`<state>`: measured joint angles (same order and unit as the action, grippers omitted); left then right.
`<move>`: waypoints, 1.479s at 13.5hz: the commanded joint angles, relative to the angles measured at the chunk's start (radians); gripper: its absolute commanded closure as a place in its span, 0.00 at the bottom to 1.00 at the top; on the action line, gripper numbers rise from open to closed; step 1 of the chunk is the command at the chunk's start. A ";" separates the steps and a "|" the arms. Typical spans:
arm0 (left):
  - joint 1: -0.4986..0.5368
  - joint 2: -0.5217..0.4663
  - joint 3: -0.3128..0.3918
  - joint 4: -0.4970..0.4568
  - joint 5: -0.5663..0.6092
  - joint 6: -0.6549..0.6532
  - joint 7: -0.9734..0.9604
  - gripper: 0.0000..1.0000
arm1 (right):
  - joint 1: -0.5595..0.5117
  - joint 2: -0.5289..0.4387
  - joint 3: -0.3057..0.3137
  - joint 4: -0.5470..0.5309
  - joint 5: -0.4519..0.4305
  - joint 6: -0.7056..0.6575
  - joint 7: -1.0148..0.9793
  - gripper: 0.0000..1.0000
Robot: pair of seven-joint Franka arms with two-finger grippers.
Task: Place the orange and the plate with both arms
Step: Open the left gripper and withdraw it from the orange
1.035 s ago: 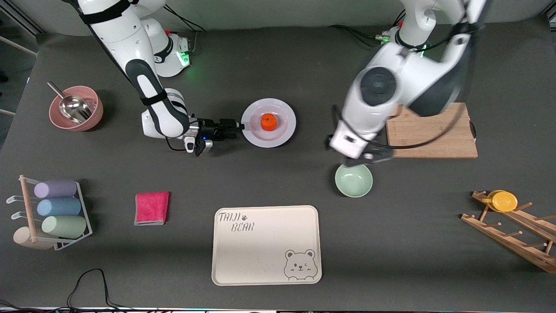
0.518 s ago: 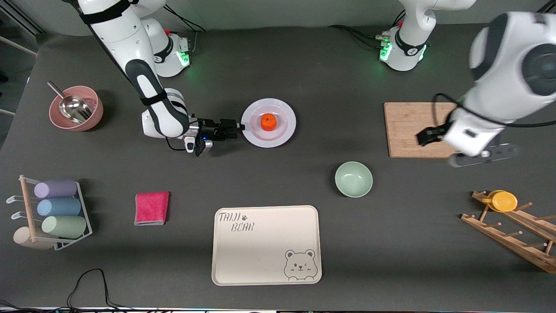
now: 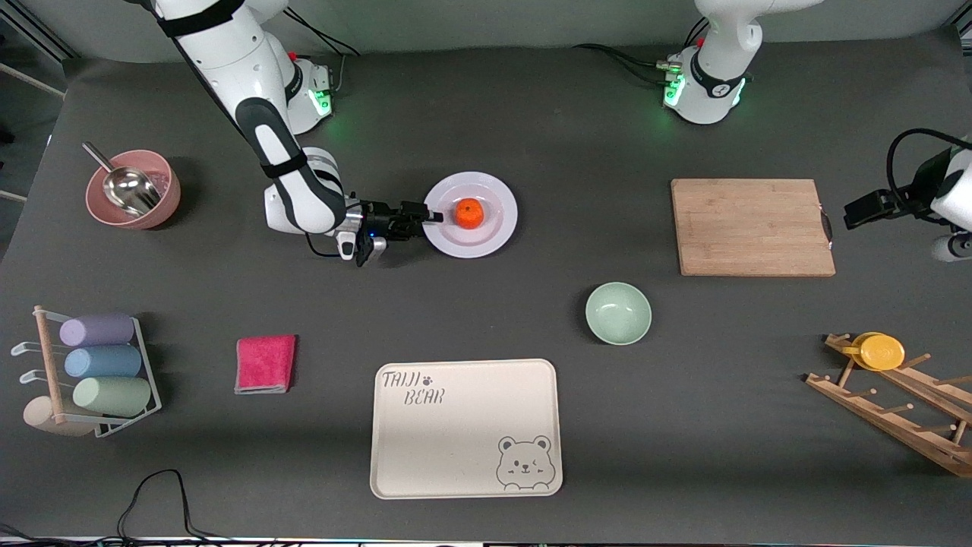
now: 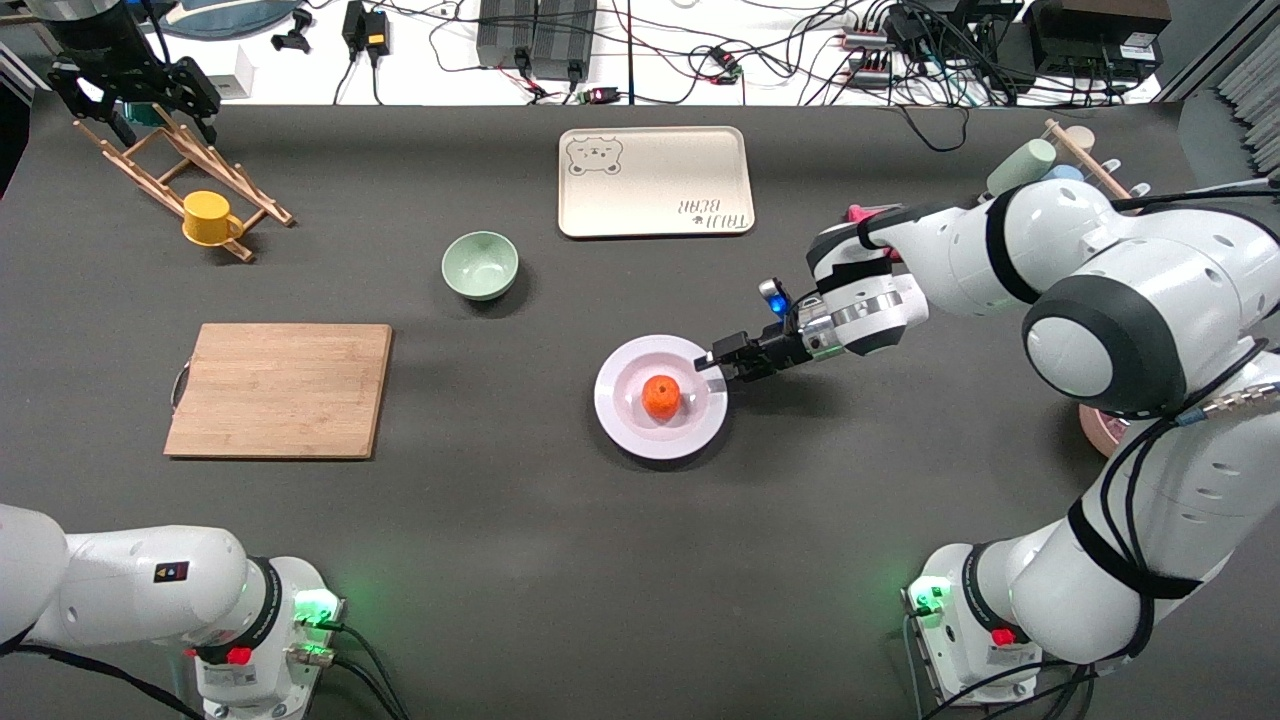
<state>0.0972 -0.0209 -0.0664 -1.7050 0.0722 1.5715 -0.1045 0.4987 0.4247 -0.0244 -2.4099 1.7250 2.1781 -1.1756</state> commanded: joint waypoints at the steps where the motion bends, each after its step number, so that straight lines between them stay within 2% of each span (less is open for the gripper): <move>1: -0.017 -0.062 0.051 -0.022 0.020 -0.034 0.037 0.00 | 0.001 0.006 -0.003 -0.006 0.034 0.003 -0.091 0.45; 2: -0.036 -0.070 0.075 -0.019 0.020 -0.038 0.055 0.00 | 0.001 0.014 -0.003 -0.006 0.036 0.003 -0.104 0.53; 6: -0.050 -0.059 0.080 -0.027 0.020 -0.051 0.052 0.00 | 0.001 0.016 -0.003 -0.006 0.036 0.003 -0.121 0.90; 8: -0.060 -0.050 0.079 -0.033 0.020 -0.053 0.051 0.00 | 0.001 0.017 -0.006 -0.003 0.034 0.006 -0.162 1.00; 20: -0.056 -0.028 0.077 -0.051 0.018 -0.051 0.052 0.00 | -0.012 -0.003 -0.009 0.014 0.034 0.008 -0.161 1.00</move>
<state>0.0542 -0.0490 -0.0002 -1.7560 0.0782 1.5285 -0.0591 0.4904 0.4230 -0.0294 -2.4020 1.7330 2.1562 -1.3071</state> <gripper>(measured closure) 0.000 0.934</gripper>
